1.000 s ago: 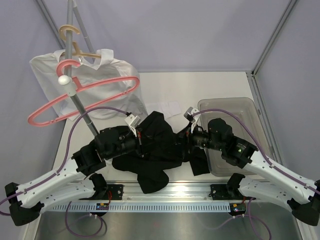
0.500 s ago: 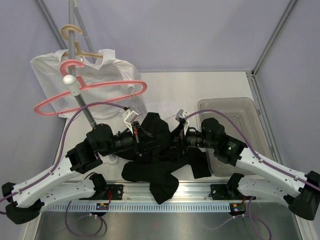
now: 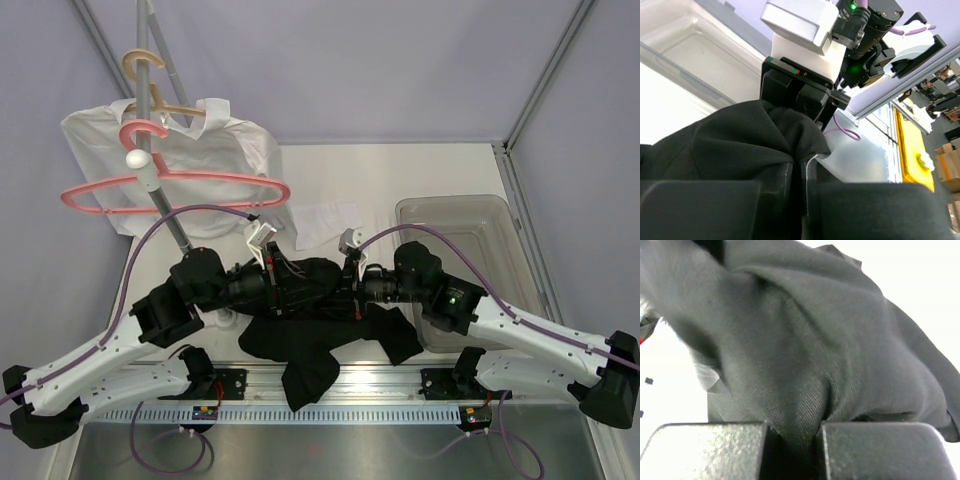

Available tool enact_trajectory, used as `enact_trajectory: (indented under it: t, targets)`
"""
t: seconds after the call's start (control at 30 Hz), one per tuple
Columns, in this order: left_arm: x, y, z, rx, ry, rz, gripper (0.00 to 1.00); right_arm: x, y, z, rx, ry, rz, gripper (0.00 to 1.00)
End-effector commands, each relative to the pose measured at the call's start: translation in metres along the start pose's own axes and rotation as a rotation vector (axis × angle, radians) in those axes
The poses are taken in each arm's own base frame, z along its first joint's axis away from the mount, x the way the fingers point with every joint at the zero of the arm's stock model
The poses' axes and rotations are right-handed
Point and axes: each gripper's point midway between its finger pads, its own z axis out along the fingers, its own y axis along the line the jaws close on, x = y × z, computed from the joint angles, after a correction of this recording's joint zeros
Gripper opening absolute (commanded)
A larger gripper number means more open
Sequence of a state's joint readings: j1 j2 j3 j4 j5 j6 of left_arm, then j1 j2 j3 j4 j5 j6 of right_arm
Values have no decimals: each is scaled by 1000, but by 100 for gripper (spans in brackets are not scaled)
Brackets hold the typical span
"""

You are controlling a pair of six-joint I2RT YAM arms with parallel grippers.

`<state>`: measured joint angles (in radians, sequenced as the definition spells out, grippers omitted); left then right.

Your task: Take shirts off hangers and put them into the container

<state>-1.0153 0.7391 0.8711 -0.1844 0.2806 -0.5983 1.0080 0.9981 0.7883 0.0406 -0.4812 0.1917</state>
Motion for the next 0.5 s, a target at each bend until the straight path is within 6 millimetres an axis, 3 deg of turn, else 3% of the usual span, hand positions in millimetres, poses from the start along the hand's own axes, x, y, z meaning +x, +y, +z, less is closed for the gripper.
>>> enact_trajectory:
  t: [0.0,0.1,0.27,0.3,0.4,0.43,0.47]
  targets:
    - [-42,-41,-19,127,-143,58,44,-32,-6,-15,109,-130,-23,0]
    - [-51,-49,-33,145,-199,72,74,-37,-20,-31,235,-129,-25,0]
    - [-64,-77,-59,253,-268,104,88,-63,-53,-68,512,-172,-63,0]
    - [-63,-84,-66,293,-272,117,89,-81,-61,-80,598,-211,-87,0]
    - [-56,-86,-68,323,-264,104,89,-110,-73,-106,747,-238,-156,0]
    - [-53,-84,-68,321,-260,98,89,-139,-74,-125,829,-300,-177,0]
    - [-49,-82,-67,317,-252,89,89,-156,-75,-139,883,-313,-247,0]
